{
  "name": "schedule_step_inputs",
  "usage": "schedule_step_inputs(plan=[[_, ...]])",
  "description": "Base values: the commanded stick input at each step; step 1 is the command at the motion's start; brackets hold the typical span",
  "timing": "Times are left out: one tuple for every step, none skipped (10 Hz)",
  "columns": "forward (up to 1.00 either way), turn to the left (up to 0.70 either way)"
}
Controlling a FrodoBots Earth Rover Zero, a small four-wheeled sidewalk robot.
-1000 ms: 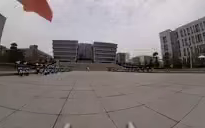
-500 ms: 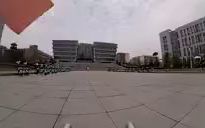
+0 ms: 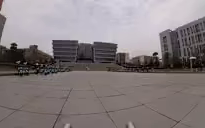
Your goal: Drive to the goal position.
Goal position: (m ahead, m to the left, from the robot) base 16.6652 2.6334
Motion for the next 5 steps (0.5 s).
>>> schedule_step_inputs(plan=[[0.85, 0.0], [0.85, 0.0], [0.85, 0.0], [0.85, 0.0], [0.85, 0.0]])
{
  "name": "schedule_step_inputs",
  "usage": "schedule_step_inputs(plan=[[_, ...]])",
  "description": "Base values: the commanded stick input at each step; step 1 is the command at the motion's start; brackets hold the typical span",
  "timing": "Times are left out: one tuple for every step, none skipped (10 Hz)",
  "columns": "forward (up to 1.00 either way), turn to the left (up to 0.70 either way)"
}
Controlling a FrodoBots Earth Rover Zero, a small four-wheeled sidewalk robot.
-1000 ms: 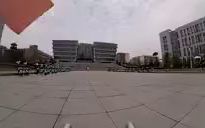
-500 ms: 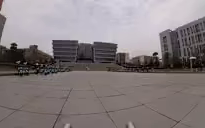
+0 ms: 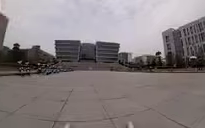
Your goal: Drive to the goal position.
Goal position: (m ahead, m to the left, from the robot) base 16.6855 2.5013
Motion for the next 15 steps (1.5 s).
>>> schedule_step_inputs(plan=[[0.85, 0.0], [0.85, 0.0], [0.85, 0.0], [0.85, 0.0], [0.85, 0.0], [0.85, 0.0], [0.85, 0.0], [0.85, 0.0], [0.85, 0.0], [0.85, 0.0], [0.85, 0.0], [0.85, 0.0], [0.85, 0.0], [0.85, 0.0], [0.85, 0.0]])
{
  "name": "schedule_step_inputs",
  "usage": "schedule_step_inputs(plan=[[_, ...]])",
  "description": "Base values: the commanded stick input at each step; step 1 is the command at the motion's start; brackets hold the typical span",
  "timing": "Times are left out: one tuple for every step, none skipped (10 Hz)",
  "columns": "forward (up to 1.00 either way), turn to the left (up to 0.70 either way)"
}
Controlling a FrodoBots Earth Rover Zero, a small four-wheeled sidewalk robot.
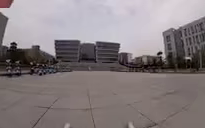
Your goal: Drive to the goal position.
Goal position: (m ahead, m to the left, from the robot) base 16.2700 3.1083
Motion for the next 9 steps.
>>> schedule_step_inputs(plan=[[0.85, 0.0], [0.85, 0.0], [0.85, 0.0], [0.85, 0.0], [0.85, 0.0], [0.85, 0.0], [0.85, 0.0], [0.85, 0.0], [0.85, 0.0]])
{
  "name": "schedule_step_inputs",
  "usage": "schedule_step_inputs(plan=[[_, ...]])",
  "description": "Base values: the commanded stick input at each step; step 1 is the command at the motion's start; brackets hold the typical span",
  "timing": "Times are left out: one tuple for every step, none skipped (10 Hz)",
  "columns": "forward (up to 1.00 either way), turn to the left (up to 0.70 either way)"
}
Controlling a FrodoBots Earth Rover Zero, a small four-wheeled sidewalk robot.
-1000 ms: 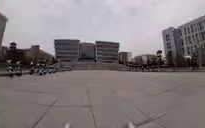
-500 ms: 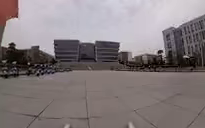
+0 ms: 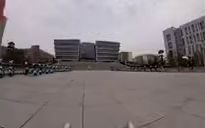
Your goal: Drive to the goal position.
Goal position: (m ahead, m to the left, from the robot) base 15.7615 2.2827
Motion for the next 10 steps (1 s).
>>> schedule_step_inputs(plan=[[0.85, 0.0], [0.85, 0.0], [0.85, 0.0], [0.85, 0.0], [0.85, 0.0], [0.85, 0.0], [0.85, 0.0], [0.85, 0.0], [0.85, 0.0], [0.85, 0.0]])
